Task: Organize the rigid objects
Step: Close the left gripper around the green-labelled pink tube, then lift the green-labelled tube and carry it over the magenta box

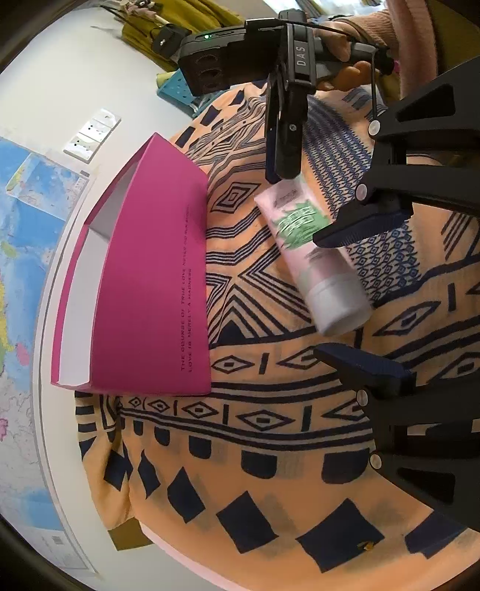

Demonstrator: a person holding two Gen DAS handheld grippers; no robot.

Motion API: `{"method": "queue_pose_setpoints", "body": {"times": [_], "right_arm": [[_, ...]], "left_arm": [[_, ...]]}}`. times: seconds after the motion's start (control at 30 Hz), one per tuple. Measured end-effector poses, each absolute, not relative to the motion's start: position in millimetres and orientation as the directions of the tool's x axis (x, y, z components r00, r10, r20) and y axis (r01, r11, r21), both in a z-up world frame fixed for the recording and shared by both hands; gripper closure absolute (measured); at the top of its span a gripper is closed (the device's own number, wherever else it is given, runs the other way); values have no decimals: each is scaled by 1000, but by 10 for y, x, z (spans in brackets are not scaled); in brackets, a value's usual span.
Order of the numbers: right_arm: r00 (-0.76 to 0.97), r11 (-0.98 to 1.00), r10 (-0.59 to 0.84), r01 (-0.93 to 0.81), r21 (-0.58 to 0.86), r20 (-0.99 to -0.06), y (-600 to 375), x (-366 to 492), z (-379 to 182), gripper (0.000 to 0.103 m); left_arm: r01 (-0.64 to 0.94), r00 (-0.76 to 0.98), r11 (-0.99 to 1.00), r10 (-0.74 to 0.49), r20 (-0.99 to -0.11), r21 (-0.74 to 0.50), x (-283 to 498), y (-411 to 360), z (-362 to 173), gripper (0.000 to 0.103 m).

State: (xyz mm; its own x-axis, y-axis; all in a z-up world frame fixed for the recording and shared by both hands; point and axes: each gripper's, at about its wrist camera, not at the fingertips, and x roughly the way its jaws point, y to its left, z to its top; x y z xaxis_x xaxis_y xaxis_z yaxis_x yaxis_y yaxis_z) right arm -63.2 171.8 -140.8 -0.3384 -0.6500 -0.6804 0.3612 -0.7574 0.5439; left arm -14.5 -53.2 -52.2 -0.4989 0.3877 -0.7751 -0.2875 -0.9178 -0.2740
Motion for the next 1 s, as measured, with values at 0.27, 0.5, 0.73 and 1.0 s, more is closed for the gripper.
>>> {"method": "queue_pose_setpoints", "body": {"times": [0.27,0.5,0.73,1.0], "right_arm": [[-350,-757,-651,370,539,-674,1656,-644,-1417,46],[-368,-773,-631,370,514,-683,1601,-617,-1401,51],[-398,-783,-621,368,502,-676,1627,-601,-1307,52],[-442,-794,-607,372,481,-660,1671,-606,-1153,52]], "left_arm": [[-284,-491,-913,402,-773,-294,-130,-551,-524,55],[-279,-498,-917,392,-774,-285,-110,-526,-503,56],[-280,-524,-918,390,-757,-280,-108,-509,-410,56],[-290,-561,-914,402,-724,-283,-173,-477,-254,56]]}}
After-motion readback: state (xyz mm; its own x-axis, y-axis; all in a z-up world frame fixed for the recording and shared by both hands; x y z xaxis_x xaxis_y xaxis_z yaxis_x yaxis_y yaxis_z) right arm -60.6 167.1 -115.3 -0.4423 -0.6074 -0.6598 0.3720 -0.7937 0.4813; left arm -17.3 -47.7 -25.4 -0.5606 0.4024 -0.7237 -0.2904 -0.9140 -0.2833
